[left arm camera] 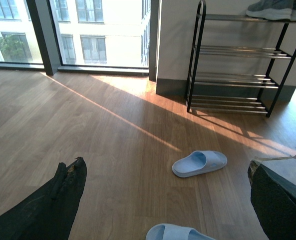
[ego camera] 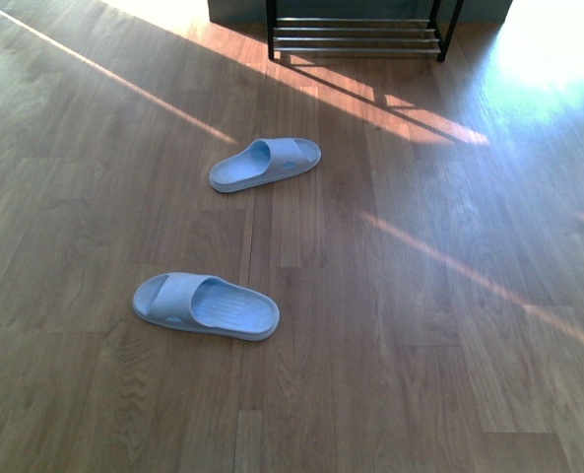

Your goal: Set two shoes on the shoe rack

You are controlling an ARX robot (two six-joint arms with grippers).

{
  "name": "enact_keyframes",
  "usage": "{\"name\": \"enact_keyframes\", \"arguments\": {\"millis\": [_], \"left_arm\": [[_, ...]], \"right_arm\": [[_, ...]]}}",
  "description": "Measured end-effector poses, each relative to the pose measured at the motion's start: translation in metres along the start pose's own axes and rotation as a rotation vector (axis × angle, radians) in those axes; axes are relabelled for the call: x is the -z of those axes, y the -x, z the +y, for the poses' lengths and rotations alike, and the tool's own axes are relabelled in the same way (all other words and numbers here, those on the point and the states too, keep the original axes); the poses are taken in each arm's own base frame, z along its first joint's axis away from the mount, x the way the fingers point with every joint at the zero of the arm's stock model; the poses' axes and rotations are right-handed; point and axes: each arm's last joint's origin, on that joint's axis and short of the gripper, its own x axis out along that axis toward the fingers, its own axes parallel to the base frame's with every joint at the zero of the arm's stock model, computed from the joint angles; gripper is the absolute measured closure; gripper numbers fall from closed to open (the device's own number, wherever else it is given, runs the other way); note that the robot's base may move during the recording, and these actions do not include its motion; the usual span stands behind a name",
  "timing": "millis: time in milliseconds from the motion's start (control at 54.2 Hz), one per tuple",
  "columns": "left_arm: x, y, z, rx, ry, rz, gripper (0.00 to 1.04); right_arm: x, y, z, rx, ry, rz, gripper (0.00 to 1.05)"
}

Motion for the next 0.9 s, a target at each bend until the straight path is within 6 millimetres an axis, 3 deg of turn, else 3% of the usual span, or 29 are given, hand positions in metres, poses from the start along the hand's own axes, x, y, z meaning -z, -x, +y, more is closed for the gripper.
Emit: {"name": "enact_keyframes", "arguments": {"millis": [904], "left_arm": [[0.0,0.0,0.0,0.0,0.0,0.0,0.09]], "right_arm": [[0.0,0.0,-0.0001,0.003,0.0,0.0,0.09]]}}
